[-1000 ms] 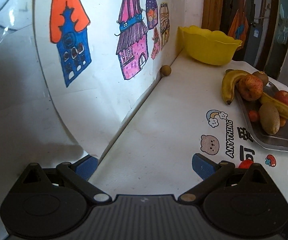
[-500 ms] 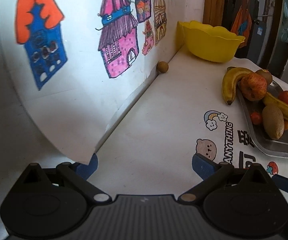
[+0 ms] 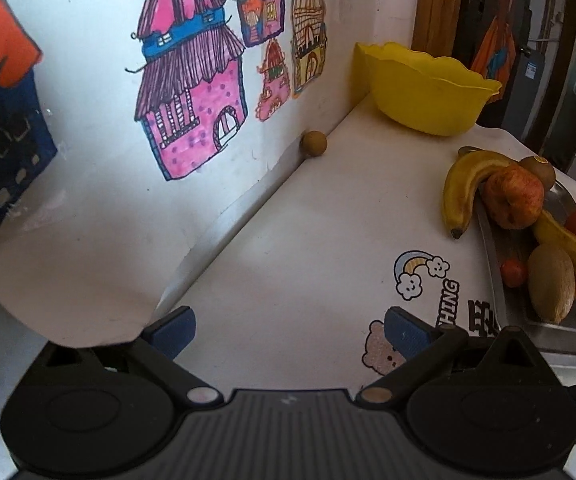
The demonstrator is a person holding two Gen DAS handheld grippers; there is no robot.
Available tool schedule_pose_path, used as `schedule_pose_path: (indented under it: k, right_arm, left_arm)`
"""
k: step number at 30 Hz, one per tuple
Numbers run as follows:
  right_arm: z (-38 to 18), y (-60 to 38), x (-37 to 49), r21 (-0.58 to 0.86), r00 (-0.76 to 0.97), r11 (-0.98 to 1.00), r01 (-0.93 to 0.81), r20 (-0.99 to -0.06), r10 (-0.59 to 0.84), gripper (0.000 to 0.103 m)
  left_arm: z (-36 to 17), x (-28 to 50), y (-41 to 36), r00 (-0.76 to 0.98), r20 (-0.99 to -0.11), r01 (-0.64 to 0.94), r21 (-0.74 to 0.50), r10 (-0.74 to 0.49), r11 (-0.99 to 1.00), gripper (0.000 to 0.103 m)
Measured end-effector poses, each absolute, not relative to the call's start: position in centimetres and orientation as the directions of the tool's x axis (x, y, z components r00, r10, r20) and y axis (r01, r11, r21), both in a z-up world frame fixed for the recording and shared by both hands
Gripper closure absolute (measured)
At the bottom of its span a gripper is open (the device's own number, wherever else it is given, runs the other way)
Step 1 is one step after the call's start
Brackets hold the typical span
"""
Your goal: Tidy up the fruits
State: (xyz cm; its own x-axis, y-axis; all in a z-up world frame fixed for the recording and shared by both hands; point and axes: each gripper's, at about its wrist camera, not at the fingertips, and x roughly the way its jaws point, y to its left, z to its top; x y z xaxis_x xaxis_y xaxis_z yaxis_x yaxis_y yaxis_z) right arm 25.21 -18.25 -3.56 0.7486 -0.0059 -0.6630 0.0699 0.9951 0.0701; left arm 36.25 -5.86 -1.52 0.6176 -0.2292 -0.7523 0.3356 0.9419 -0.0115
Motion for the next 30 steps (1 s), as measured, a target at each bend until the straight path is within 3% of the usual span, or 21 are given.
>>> schedule_pose_path:
  k: [10, 18, 25, 30]
  right_arm:
    - [-3.7, -19.2, 25.6, 0.085, 0.762, 0.996, -0.013, -0.644, 0.064, 0.05]
    - [-2.0, -21.9, 26.0, 0.08, 0.757, 0.993, -0.09, -0.642, 0.12, 0.028]
    - [0.1, -25.4, 27.4, 0.015, 0.731, 0.971, -0.239, -0.655, 0.19, 0.019]
    - [1.6, -27.6, 30.4, -0.021, 0.717, 0.939, -0.344, -0.651, 0.248, 0.011]
  left_arm:
    - [-1.3, 37.5, -8.3, 0.583, -0.765, 0.333, -0.082, -0.274, 0.939, 0.001]
    - [-1.2, 37.4, -7.4, 0.566, -0.78, 0.279, -0.123, -0.267, 0.952, 0.001]
    - [-1.8, 36.0, -5.6, 0.569, -0.776, 0.229, -0.168, -0.271, 0.959, 0.001]
    - [-1.9, 33.9, -5.9, 0.586, -0.751, 0.288, -0.156, -0.303, 0.945, 0.001]
